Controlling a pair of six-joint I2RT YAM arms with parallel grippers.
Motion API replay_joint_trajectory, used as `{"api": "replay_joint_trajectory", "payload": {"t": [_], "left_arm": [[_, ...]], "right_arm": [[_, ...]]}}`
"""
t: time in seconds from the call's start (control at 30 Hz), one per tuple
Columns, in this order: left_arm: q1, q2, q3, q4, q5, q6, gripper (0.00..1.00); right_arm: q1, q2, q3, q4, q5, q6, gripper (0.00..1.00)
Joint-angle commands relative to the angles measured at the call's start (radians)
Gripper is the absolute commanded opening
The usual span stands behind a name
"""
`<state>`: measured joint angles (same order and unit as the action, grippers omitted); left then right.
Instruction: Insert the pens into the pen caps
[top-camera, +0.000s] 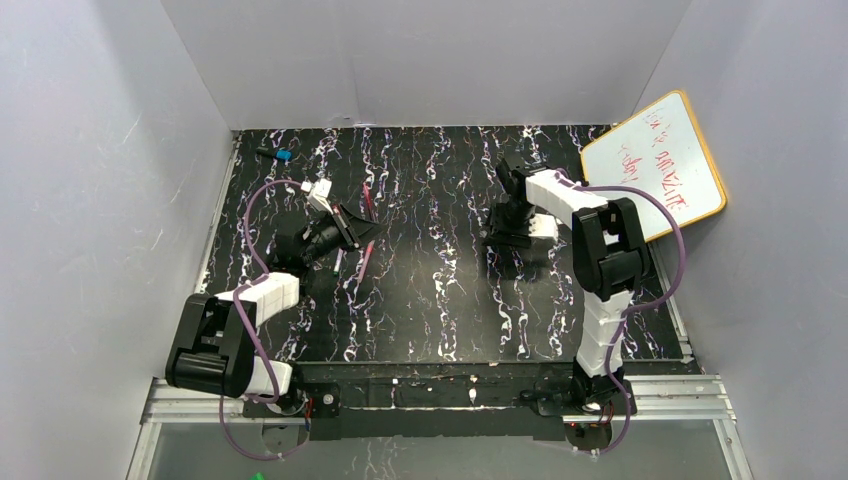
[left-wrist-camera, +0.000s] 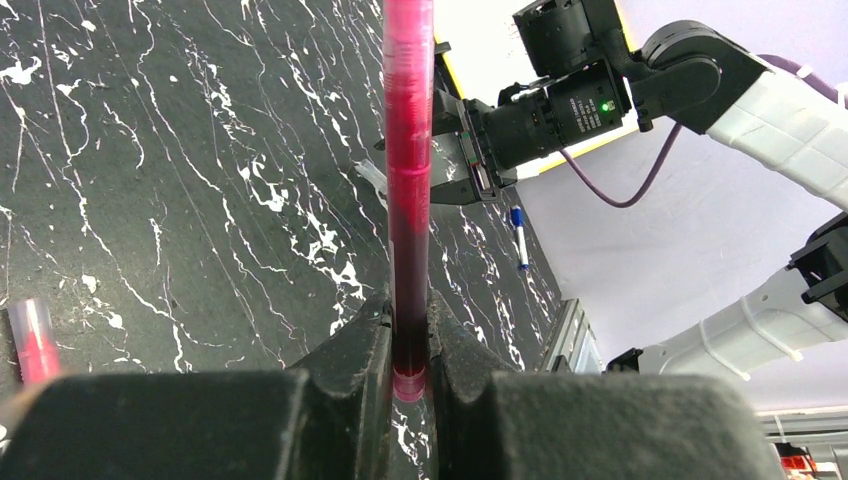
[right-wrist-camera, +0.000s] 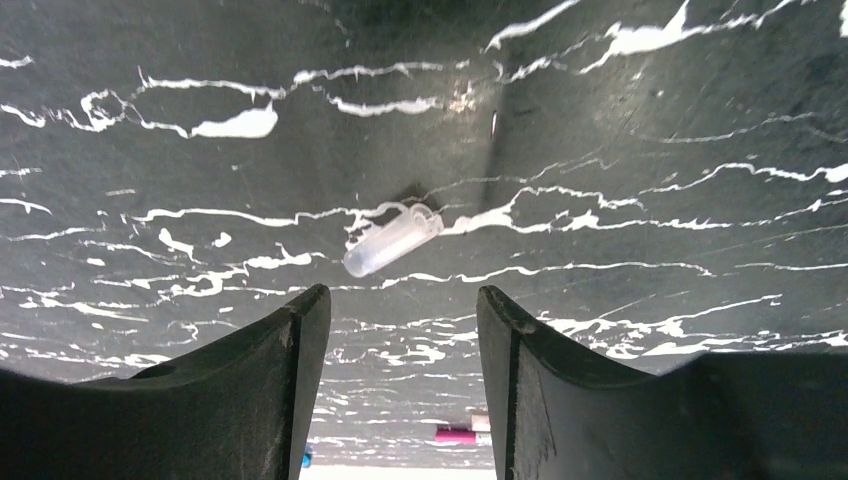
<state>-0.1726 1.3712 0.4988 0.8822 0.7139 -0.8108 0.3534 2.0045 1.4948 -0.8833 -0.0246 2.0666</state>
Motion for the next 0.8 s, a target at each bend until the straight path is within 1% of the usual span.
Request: {"api": "replay_joint_trajectory", "payload": {"t": [0.0, 0.13, 0.3, 0.37, 0.77], "left_arm": [[-0.002, 0.001, 0.003, 0.009, 0.004, 0.024, 0.0], [-0.002, -0.016, 0.011, -0.028, -0.016, 0.067, 0.0], [-0.005, -0.077, 0.029, -0.184, -0.11, 0.18, 0.0], [-0.009, -0.082, 0.037, -0.227, -0.118, 0.202, 0.0], [-0.016, -0.063, 0.054, -0.252, -0.11, 0.213, 0.0]], "right_arm": [[-0.018, -0.013, -0.023, -0.001, 0.063, 0.29, 0.64], [-0.033, 0.009, -0.017, -0.002, 0.073, 0.288, 0.64], [-0.036, 0.035, -0.001, -0.003, 0.089, 0.29, 0.64], [-0.036, 0.042, 0.002, 0.004, 0.087, 0.289, 0.63], [-0.032, 0.077, 0.033, 0.009, 0.067, 0.276, 0.59]]}}
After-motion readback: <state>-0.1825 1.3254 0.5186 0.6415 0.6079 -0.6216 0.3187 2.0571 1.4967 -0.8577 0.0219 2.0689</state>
